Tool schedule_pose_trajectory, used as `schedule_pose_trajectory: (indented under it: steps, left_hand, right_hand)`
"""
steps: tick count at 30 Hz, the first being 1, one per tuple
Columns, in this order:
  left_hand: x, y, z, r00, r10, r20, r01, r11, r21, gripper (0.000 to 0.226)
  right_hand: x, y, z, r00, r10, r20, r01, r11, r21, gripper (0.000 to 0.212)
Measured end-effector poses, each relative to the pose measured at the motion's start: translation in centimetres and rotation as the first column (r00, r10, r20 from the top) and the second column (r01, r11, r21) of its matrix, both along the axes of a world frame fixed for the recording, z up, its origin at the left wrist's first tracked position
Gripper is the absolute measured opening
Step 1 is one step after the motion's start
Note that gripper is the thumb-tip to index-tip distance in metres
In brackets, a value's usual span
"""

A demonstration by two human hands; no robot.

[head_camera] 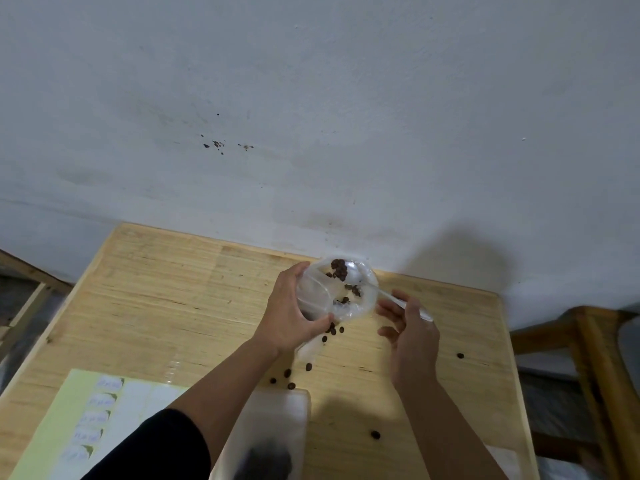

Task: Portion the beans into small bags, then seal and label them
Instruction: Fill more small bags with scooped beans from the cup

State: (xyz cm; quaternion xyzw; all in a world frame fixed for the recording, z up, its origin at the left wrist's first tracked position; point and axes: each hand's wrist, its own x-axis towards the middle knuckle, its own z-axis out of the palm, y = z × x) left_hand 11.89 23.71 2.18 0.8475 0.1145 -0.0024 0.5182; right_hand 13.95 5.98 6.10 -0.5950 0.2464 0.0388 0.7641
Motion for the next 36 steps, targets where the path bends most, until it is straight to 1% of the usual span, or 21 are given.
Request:
schedule_pose_trajectory:
  steps: [2,3,5,7,8,9,10,13,14,17,20,24,26,28,31,36]
  left_hand:
    - [0.0,0.0,0.1,1.0,0.005,0.004,-0.005,1.0,0.003,0.095]
    - [0.0,-0.1,0.2,1.0,0.009,0.007,-0.009,1.0,0.001,0.096]
    - [0.0,-0.1,0.3,1.0,0.014,0.02,-0.014,1.0,-0.007,0.096]
    - [0.0,-0.2,0.5,0.999,0.017,0.036,-0.017,1.0,-0.012,0.096]
    - [-0.1,-0.3,0.6,0.999,0.018,0.044,-0.018,1.0,-0.013,0.097]
    - [-0.2,-0.3,0.7,0.998,0.019,0.051,-0.018,1.0,-0.012,0.097]
    - [-0.3,-0.3,0.7,0.998,0.019,0.059,-0.018,1.0,-0.01,0.097]
    - [-0.7,-0.3,0.8,0.997,0.027,0.073,-0.027,1.0,-0.002,0.096]
    - [-0.9,-0.3,0.9,0.997,0.035,0.075,-0.035,0.999,0.0,0.097]
    - [-1.4,-0.2,1.1,0.994,0.064,0.088,-0.063,0.998,-0.019,0.099]
    - [-1.9,-0.3,1.4,0.99,0.082,0.111,-0.082,0.997,-0.011,0.098]
    - [-2.6,-0.8,1.7,0.984,0.102,0.143,-0.104,0.994,0.01,0.1]
    - [-3.0,-1.1,1.9,0.981,0.12,0.15,-0.123,0.992,0.014,0.102]
    - [-3.3,-1.4,2.2,0.979,0.128,0.162,-0.133,0.991,0.02,0.102]
    - [-3.7,-1.9,2.7,0.974,0.132,0.182,-0.142,0.989,0.04,0.102]
    - [-4.6,-3.3,3.9,0.963,0.158,0.218,-0.168,0.985,0.027,0.103]
  right_hand:
    - [-0.4,-0.1,1.3,0.994,0.059,0.091,-0.055,0.998,-0.043,0.029]
    - [-0.7,-0.2,1.9,0.984,0.109,0.144,-0.096,0.991,-0.091,0.029]
    - [-1.7,-0.1,2.8,0.939,0.24,0.246,-0.181,0.954,-0.238,0.028]
    - [-2.5,0.0,3.1,0.882,0.352,0.313,-0.22,0.895,-0.388,0.027]
    - [-2.8,0.0,3.3,0.864,0.378,0.332,-0.216,0.875,-0.434,0.026]
    - [-3.0,-0.1,3.4,0.861,0.373,0.346,-0.2,0.873,-0.444,0.026]
    - [-3.1,-0.1,3.5,0.874,0.337,0.35,-0.178,0.893,-0.415,0.027]
    - [-3.2,-1.0,3.3,0.951,0.105,0.291,-0.038,0.973,-0.229,0.023]
    - [-3.3,-1.5,2.9,0.967,0.035,0.252,0.02,0.978,-0.21,0.02]
    - [-3.7,-3.3,0.8,0.987,-0.076,0.139,0.112,0.956,-0.272,0.017]
    - [-4.0,-4.7,-2.2,0.99,-0.137,0.025,0.136,0.912,-0.387,0.017]
    - [-3.6,-5.5,-4.9,0.983,-0.155,-0.101,0.077,0.837,-0.541,0.013]
    - [-3.3,-5.6,-5.3,0.982,-0.133,-0.138,0.028,0.813,-0.582,0.015]
    - [-3.0,-5.7,-5.6,0.983,-0.08,-0.167,-0.046,0.767,-0.64,0.015]
    - [-2.5,-5.8,-6.0,0.985,-0.008,-0.175,-0.119,0.7,-0.704,0.013]
    - [-2.2,-6.1,-5.5,0.985,0.05,-0.165,-0.158,0.644,-0.749,0.013]
